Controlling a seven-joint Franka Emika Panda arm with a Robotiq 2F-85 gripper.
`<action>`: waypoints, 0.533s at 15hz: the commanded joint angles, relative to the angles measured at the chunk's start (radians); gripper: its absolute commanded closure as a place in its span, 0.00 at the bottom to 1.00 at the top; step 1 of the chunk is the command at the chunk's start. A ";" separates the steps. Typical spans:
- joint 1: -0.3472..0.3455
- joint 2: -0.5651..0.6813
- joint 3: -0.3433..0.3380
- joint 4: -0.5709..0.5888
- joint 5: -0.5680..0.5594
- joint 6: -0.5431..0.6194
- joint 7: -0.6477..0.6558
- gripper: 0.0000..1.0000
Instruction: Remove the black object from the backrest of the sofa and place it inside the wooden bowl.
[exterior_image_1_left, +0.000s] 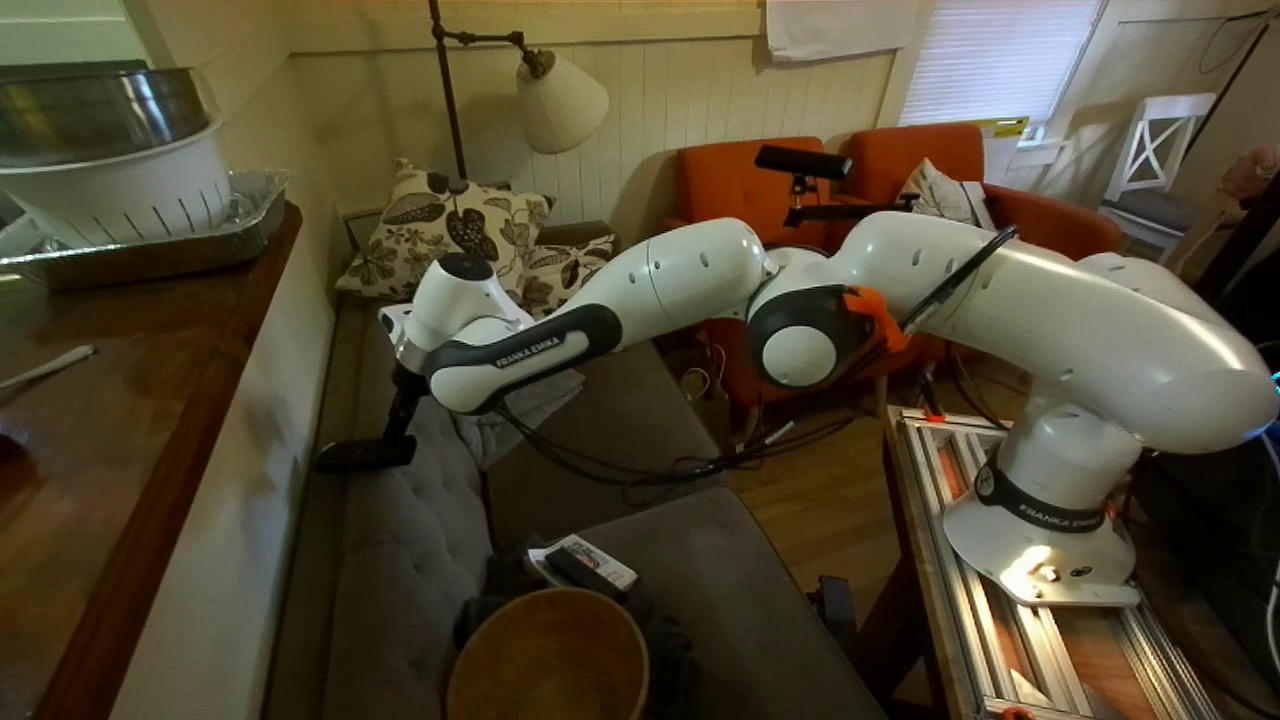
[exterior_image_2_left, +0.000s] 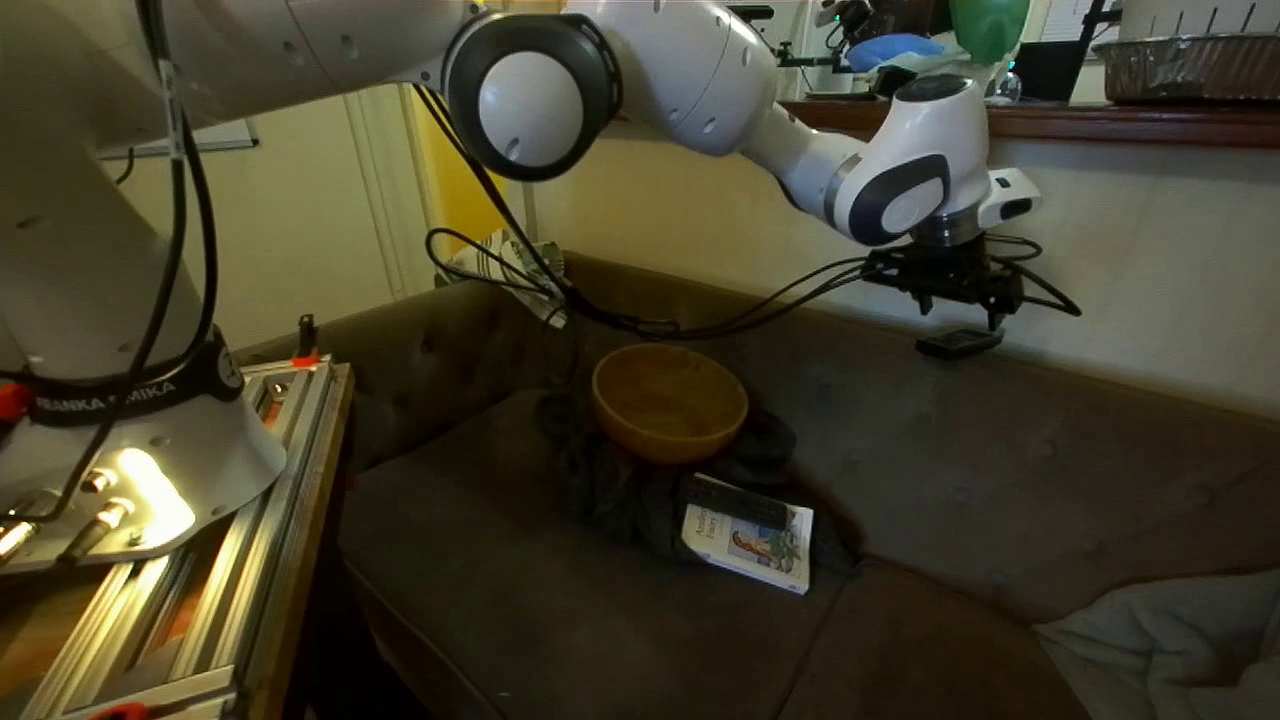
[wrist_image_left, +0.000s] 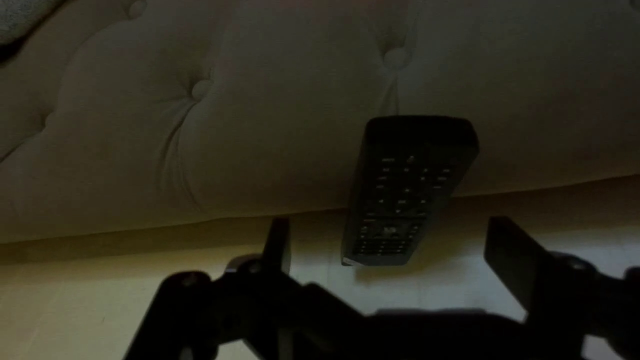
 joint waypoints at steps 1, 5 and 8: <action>0.010 0.088 -0.004 0.095 -0.020 0.077 0.011 0.00; 0.020 0.120 0.011 0.124 -0.006 0.114 -0.026 0.00; 0.026 0.133 0.018 0.140 -0.003 0.100 -0.045 0.00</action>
